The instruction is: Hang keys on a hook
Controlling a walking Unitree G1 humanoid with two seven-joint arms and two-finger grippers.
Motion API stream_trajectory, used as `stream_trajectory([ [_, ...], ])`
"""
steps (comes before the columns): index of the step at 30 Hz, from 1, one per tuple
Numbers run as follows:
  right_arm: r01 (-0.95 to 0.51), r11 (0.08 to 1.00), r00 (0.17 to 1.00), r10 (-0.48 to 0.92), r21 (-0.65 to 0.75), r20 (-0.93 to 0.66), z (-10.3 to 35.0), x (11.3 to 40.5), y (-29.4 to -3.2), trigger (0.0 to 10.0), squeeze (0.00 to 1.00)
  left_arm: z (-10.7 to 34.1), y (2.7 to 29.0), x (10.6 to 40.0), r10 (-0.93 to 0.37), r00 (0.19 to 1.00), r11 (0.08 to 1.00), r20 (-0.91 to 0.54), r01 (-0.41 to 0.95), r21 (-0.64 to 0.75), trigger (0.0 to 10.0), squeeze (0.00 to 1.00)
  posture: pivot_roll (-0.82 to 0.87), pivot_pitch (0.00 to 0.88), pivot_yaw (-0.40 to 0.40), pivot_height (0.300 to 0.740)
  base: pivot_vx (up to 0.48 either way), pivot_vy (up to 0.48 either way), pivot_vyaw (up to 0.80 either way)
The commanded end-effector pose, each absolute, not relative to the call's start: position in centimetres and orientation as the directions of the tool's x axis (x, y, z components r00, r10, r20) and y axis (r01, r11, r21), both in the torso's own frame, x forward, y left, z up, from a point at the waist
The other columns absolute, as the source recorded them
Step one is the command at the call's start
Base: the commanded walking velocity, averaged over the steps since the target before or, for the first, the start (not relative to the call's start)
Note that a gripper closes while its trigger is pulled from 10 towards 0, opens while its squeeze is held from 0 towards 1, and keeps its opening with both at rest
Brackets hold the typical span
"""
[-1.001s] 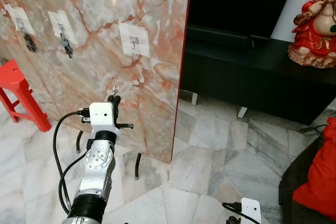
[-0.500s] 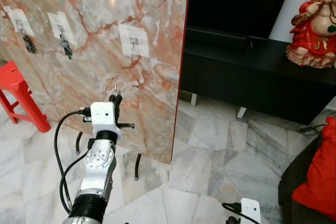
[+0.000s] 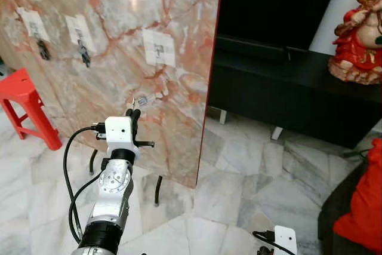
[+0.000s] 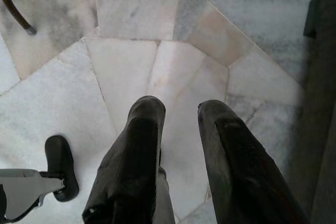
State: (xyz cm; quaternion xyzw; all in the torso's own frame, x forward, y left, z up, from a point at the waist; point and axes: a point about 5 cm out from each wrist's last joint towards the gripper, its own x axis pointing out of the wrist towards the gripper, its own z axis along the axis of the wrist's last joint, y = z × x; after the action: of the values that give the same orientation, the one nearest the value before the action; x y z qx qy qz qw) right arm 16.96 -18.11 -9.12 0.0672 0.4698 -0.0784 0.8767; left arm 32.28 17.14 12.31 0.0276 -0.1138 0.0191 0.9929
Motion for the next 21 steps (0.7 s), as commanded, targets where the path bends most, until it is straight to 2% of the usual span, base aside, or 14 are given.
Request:
stream_trajectory([
  [1, 0.205, 0.978, 0.550, -0.078, 0.043, -0.832, -9.00, 17.20, -18.26, 10.0, 0.00, 13.04, 17.08, 32.45, 0.028, 0.968, 0.997, 0.250, -0.044, 0.060, 10.0, 0.00, 0.07, 0.000, -0.072, 0.733, 0.251, 0.000, 0.00],
  [21, 0.199, 0.979, 0.549, -0.073, 0.045, -0.832, -9.02, 17.17, -18.19, 10.0, 0.00, 13.20, 17.00, 32.56, 0.022, 0.967, 0.997, 0.256, -0.039, 0.059, 10.0, 0.00, 0.08, 0.000, -0.070, 0.733, 0.258, 0.000, 0.00],
])
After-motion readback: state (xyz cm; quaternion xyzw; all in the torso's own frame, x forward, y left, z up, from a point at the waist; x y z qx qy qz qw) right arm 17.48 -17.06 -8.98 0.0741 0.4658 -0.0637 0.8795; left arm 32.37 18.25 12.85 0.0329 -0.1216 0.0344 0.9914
